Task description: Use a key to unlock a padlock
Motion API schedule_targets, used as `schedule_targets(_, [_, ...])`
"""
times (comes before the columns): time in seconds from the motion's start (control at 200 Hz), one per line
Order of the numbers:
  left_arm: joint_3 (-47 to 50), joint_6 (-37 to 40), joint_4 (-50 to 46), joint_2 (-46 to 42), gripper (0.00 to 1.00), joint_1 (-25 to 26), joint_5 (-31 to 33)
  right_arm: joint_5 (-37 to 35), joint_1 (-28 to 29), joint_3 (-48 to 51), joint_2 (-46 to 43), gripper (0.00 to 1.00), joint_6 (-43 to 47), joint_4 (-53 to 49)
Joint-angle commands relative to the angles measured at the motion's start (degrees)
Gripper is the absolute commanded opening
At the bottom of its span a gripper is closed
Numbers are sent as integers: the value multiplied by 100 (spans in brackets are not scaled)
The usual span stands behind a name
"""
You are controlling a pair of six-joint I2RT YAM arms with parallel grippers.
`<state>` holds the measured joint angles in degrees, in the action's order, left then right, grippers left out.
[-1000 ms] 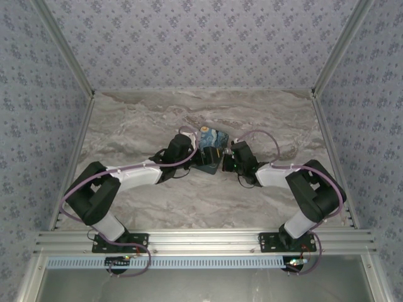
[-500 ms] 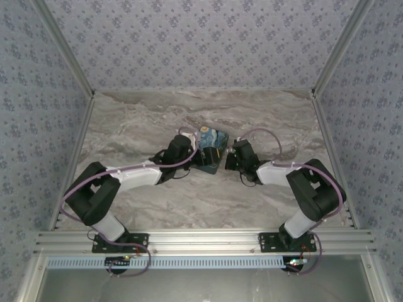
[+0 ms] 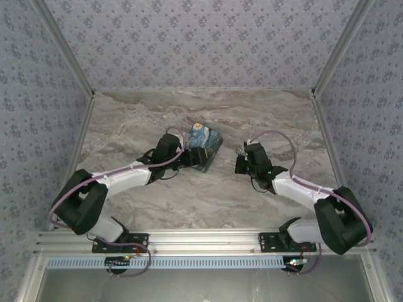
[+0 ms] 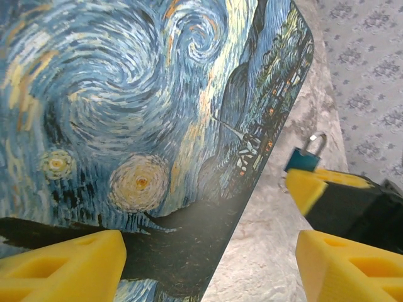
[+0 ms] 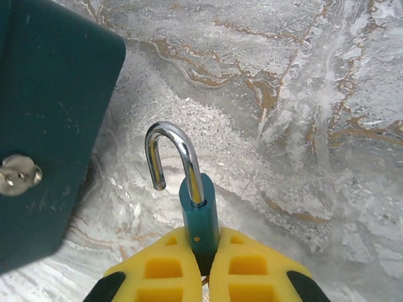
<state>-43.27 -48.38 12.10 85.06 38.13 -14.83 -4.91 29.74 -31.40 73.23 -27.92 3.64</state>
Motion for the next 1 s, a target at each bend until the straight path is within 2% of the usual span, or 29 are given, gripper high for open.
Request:
schedule_targets(0.0, [-61,307,-1341,135,75,-176,169,92,-21,154,-189,7,120,-381])
schedule_targets(0.235, [-543,653,-1638,289,76,-392,156,95,-21,228,-403,8,147,-507])
schedule_targets(0.445, [-701,878,-1811,324,76,-841,97,276,-29,163,-686,8,199,-967])
schedule_targets(0.595, [-802,1009,-1790,226,78,-1128,-183,961,-21,77,-934,8,225,-1324])
schedule_targets(0.835, [-904,1237,-1868,-467,89,-1306,-266,2296,78,21,-1069,8,182,-1737])
schedule_targets(0.994, [-719,1259,-1934,-1212,94,-1377,-69,2691,337,-20,-755,7,95,-1811])
